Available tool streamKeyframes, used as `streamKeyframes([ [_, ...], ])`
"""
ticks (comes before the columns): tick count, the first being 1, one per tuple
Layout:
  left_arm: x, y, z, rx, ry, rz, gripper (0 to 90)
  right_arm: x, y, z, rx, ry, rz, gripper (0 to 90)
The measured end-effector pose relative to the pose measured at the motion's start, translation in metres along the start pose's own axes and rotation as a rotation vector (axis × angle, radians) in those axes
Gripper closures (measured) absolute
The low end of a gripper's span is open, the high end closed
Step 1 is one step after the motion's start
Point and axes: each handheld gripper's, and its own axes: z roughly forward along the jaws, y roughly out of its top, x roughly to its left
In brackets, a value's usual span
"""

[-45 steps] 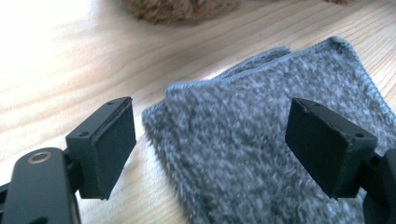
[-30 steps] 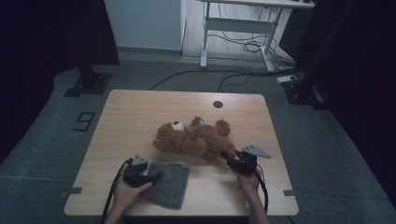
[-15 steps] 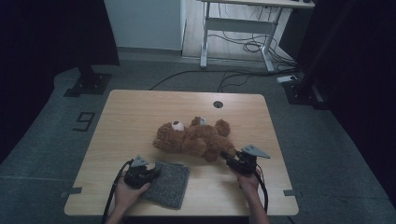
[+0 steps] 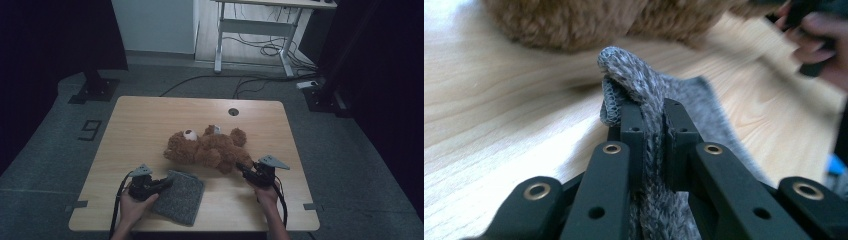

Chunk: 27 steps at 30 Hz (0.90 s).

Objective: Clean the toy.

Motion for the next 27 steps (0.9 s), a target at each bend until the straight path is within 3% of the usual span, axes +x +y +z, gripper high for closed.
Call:
streamKeyframes([
  [10, -0.015, 0.013, -0.016, -0.096, -0.077, 0.021, 81.9, 0.0, 0.001, -0.007, 0.008, 0.029, -0.03, 63.9],
  [14, -0.027, 0.028, -0.014, -0.109, -0.118, 0.043, 81.9, -0.001, 0.001, -0.012, 0.009, 0.038, -0.037, 63.9],
  [17, -0.04, 0.05, -0.006, -0.124, -0.114, 0.085, 81.9, -0.003, 0.0, -0.011, 0.009, 0.041, -0.032, 63.8],
  [20, -0.046, 0.074, 0.008, -0.131, -0.079, 0.123, 82.0, -0.003, 0.0, -0.011, 0.008, 0.038, -0.04, 63.7],
  [24, -0.042, 0.099, 0.029, -0.143, -0.077, 0.105, 82.0, -0.004, 0.0, -0.01, 0.007, 0.041, -0.046, 63.6],
  [27, -0.041, 0.111, 0.048, -0.116, -0.054, 0.115, 82.0, -0.005, 0.0, -0.009, 0.005, 0.044, -0.047, 63.6],
])
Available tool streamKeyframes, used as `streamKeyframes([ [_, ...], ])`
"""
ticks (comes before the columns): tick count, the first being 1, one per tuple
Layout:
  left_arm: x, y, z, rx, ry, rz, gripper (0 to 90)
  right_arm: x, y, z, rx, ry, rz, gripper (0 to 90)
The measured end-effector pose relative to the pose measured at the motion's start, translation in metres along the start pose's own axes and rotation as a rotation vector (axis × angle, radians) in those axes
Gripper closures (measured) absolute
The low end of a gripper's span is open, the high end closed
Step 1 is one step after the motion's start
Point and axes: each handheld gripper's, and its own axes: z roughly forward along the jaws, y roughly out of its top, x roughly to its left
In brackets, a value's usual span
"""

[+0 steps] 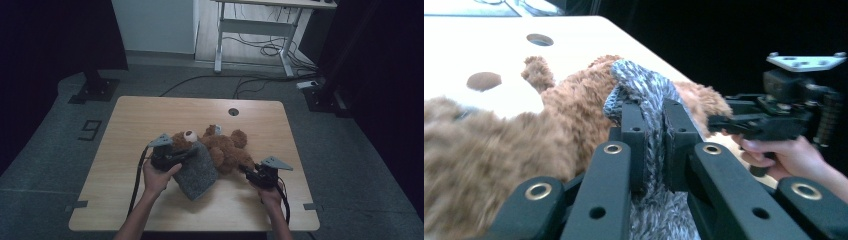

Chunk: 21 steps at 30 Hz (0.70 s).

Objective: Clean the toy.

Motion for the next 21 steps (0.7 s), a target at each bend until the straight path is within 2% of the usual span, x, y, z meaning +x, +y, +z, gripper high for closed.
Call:
streamKeyframes([
  [2, 0.003, 0.004, 0.011, 0.021, 0.03, 0.007, 82.1, 0.0, 0.0, 0.0, 0.001, 0.001, -0.001, 63.6],
  [4, 0.008, 0.006, 0.02, 0.044, 0.086, 0.02, 82.0, 0.0, 0.0, 0.0, 0.002, -0.001, -0.004, 63.6],
  [8, 0.02, 0.0, 0.028, 0.081, 0.18, 0.026, 82.1, 0.0, 0.0, 0.0, 0.006, -0.001, -0.01, 63.6],
  [9, 0.023, -0.002, 0.027, 0.081, 0.19, 0.022, 82.1, 0.0, 0.0, 0.0, 0.009, -0.001, -0.011, 63.6],
  [12, 0.03, -0.009, 0.023, 0.072, 0.18, -0.007, 82.2, -0.001, -0.001, 0.0, 0.011, 0.004, -0.008, 63.6],
  [16, 0.034, -0.013, 0.012, 0.065, 0.192, -0.001, 82.3, -0.002, -0.001, -0.001, 0.015, 0.009, -0.008, 63.6],
  [21, 0.038, -0.016, -0.005, 0.041, 0.234, 0.009, 82.2, -0.004, -0.002, -0.001, 0.012, 0.017, -0.005, 63.6],
])
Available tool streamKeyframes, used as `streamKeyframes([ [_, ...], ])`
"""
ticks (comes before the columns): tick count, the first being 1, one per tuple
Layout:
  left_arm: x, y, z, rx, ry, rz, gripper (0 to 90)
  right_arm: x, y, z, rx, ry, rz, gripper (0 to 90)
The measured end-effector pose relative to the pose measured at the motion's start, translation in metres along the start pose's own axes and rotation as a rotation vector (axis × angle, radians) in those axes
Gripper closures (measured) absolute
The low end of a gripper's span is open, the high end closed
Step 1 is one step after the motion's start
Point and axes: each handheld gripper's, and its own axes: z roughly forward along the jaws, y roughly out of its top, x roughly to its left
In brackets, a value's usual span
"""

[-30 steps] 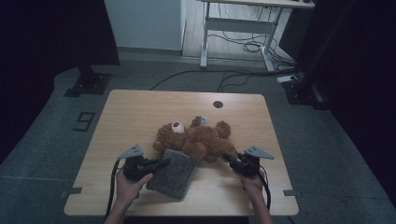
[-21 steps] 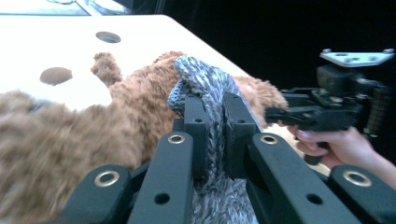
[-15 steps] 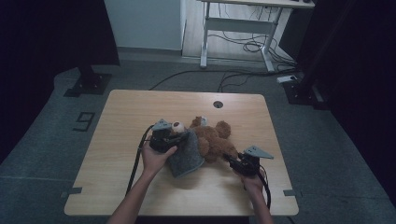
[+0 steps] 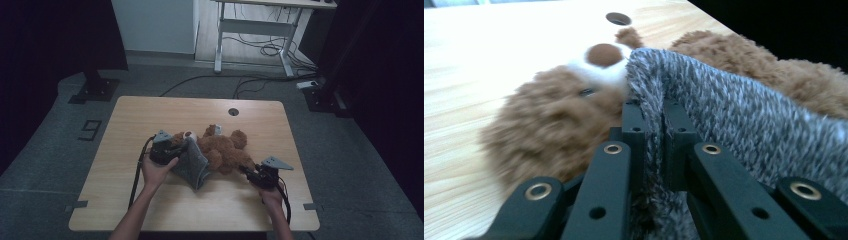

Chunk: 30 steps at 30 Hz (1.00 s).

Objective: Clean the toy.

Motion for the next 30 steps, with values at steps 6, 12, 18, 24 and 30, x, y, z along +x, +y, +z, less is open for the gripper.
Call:
streamKeyframes([
  [6, 0.024, -0.011, -0.012, 0.017, 0.044, -0.048, 82.1, -0.002, -0.001, 0.001, 0.003, 0.015, 0.007, 63.5],
  [12, 0.039, -0.022, -0.013, 0.036, 0.061, -0.093, 82.1, -0.002, -0.002, 0.001, 0.008, 0.02, 0.002, 63.5],
  [18, 0.037, -0.02, -0.025, 0.023, 0.075, -0.077, 82.1, -0.003, -0.002, 0.0, 0.004, 0.017, 0.006, 63.3],
  [24, 0.032, -0.015, -0.039, -0.019, 0.037, -0.083, 82.1, -0.004, -0.002, 0.0, 0.0, 0.016, 0.011, 63.2],
  [30, 0.005, 0.014, -0.037, -0.052, -0.041, -0.039, 82.1, -0.004, -0.002, 0.001, 0.001, 0.019, 0.012, 63.1],
])
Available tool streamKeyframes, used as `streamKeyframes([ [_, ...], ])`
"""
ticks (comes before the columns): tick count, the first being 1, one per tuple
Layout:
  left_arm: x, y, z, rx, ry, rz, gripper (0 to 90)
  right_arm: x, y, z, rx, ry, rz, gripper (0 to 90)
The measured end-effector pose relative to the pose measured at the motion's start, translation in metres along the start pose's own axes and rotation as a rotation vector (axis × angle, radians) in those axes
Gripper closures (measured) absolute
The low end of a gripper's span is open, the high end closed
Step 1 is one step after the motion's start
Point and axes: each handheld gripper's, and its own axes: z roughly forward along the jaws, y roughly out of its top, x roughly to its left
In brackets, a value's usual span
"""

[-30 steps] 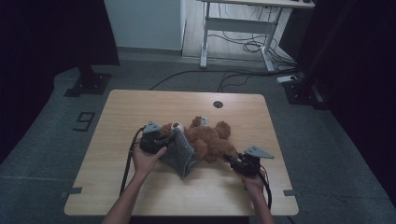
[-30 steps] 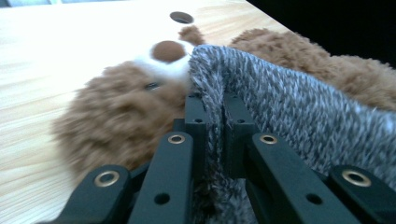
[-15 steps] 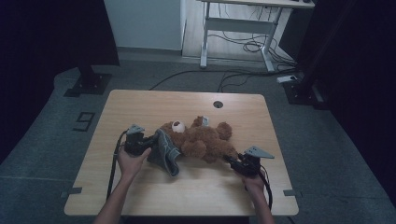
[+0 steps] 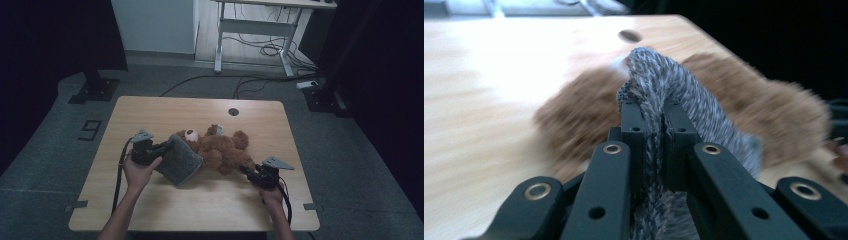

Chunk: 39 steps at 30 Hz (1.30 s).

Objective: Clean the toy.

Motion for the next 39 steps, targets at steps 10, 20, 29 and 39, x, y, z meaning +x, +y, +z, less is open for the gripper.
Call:
streamKeyframes([
  [10, -0.07, 0.044, 0.056, 0.039, -0.149, 0.119, 82.1, -0.001, -0.001, 0.001, 0.002, 0.009, -0.002, 62.9],
  [20, -0.092, 0.029, 0.117, 0.167, -0.209, 0.096, 81.7, -0.001, -0.002, 0.002, 0.001, 0.015, 0.0, 62.7],
  [29, -0.078, 0.01, 0.121, 0.229, -0.205, 0.069, 82.2, -0.001, -0.003, 0.003, 0.025, 0.007, -0.006, 62.3],
  [39, -0.055, -0.01, 0.09, 0.222, -0.164, 0.053, 82.1, -0.003, -0.003, 0.002, 0.027, 0.022, 0.017, 62.3],
])
